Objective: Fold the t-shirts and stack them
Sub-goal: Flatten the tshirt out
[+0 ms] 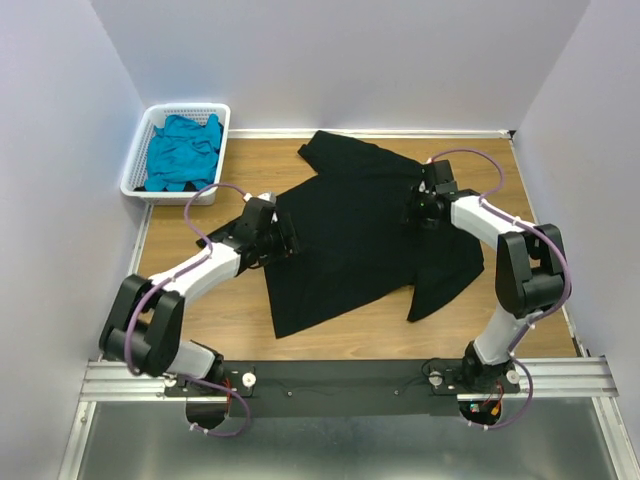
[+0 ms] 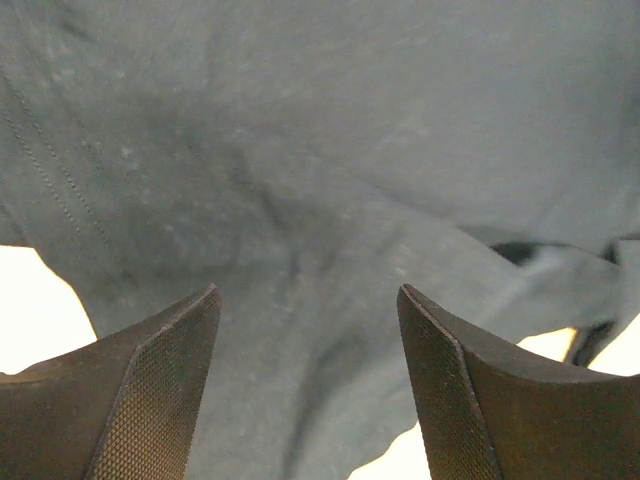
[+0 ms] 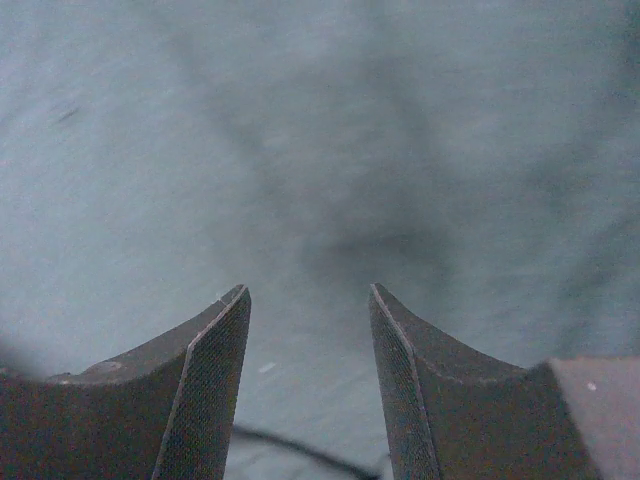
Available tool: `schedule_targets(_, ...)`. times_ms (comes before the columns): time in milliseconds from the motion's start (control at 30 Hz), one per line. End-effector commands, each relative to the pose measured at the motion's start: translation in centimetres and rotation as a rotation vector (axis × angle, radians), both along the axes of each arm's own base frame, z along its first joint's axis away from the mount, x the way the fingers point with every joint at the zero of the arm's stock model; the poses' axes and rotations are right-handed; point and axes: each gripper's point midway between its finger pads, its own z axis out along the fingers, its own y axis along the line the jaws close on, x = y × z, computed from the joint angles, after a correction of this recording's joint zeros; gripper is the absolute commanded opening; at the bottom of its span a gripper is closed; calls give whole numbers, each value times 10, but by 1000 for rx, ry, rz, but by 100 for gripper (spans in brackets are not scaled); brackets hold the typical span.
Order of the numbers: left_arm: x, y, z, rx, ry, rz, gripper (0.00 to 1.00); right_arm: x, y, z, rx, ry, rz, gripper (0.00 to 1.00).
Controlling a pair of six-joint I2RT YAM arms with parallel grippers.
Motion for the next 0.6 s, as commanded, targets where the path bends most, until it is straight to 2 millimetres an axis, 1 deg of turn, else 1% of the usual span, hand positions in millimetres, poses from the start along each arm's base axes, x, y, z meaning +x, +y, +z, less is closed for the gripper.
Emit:
schedule_targets(0,11,-9,-13,-7,16,-16,77,14,-27,-7,-22,13,-106,59)
schedule_targets(33,13,-7,-23,5,40,-14,77,14,-33,-14,-21,28,-128,59)
schedule_targets(67,17,-6,-28,17,45,-18,78,15,-36,-17,-18,33,-139,59)
schedule_targets(100,23,-6,-28,22,41,-20,78,16,-37,-19,-13,36,-145,59)
schedule_targets(133,28,-1,-40,38,70,-10,77,17,-42,-25,-12,47,-164,59)
schedule_targets(167,31,1,-45,48,81,-10,78,17,-45,-28,-11,50,-175,59)
schedule_targets(200,39,3,-45,55,80,-10,78,17,-47,-30,-12,55,-186,59)
schedule_targets(233,43,5,-49,59,89,-10,77,19,-53,-33,-12,58,-206,59)
schedule_targets(267,52,9,-55,68,102,0,77,18,-56,-39,-7,73,-225,59)
schedule_targets(300,56,12,-58,74,106,6,77,19,-64,-42,-4,77,-248,59)
schedule_targets(333,61,13,-58,81,105,12,76,19,-67,-44,1,77,-260,59)
schedule_targets(367,66,16,-66,99,119,21,76,18,-72,-48,4,87,-278,59)
schedule_targets(400,78,18,-60,107,106,28,76,17,-78,-54,4,100,-294,60)
schedule_targets(433,83,21,-68,130,124,28,76,19,-90,-56,15,101,-330,60)
schedule_targets(467,90,23,-67,139,122,29,76,20,-94,-59,24,106,-345,60)
schedule_targets(500,105,22,-57,143,104,33,76,22,-99,-62,23,109,-356,60)
schedule_targets(533,113,28,-63,162,111,42,76,26,-106,-61,49,108,-370,60)
schedule_targets(567,121,29,-59,167,102,49,76,30,-109,-60,51,100,-373,60)
